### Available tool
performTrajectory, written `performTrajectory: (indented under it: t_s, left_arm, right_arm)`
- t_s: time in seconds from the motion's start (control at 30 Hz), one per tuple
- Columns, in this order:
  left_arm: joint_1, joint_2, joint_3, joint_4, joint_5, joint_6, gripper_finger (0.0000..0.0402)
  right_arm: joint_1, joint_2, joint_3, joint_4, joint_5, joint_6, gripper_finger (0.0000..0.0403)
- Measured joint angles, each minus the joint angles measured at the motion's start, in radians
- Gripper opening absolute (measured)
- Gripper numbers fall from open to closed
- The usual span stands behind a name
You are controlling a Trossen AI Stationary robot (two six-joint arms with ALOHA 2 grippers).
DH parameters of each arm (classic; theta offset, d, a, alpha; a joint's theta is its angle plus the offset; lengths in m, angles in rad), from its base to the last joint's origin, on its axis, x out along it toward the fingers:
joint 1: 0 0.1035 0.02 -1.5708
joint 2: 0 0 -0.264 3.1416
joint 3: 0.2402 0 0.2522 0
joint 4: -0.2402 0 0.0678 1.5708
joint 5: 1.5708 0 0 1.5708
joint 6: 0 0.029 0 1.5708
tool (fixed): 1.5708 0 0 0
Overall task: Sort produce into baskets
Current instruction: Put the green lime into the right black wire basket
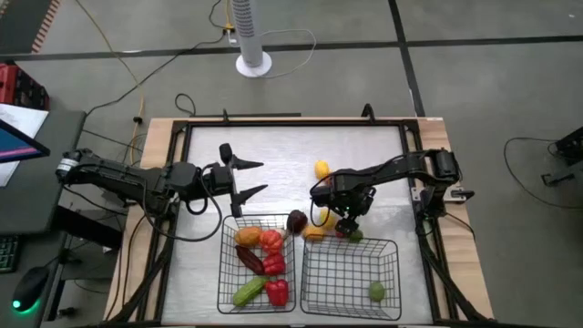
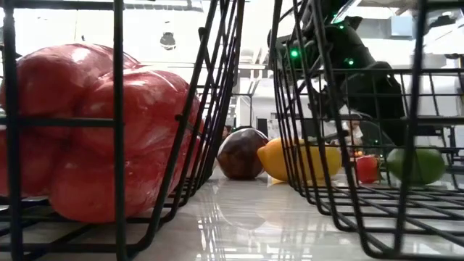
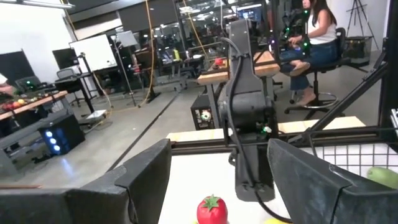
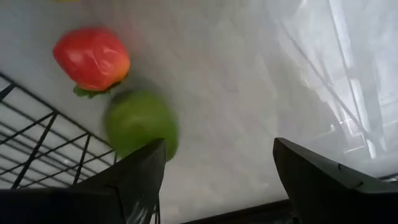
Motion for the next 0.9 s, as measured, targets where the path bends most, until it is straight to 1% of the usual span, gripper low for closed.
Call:
performTrajectory:
  t_s: [0.23, 0.43, 0.6, 0.7, 0.9]
  left_arm:
    - [0.0, 0.0, 0.0, 0.0, 0.0, 0.0, 0.0254]
    - [0.0, 0.0, 0.0, -0.011, -0.025, -0.006, 0.0254]
    - [0.0, 0.0, 0.0, -0.011, -0.026, -0.008, 0.0254]
    - [0.0, 0.0, 0.0, -0.01, -0.026, -0.008, 0.0254]
    - [0.0, 0.0, 0.0, -0.008, -0.026, -0.008, 0.0254]
  right_arm:
    - [0.022, 0.0, -0.007, 0.034, -0.018, 0.007, 0.0326]
    - [0.033, -0.004, -0.007, 0.026, -0.027, 0.011, 0.0326]
    - [0.034, -0.04, -0.007, 0.028, -0.035, 0.031, 0.0326]
    - [0.03, -0.063, -0.007, 0.032, -0.065, 0.06, 0.0326]
    - [0.003, -0.072, -0.007, 0.015, -0.078, 0.081, 0.0326]
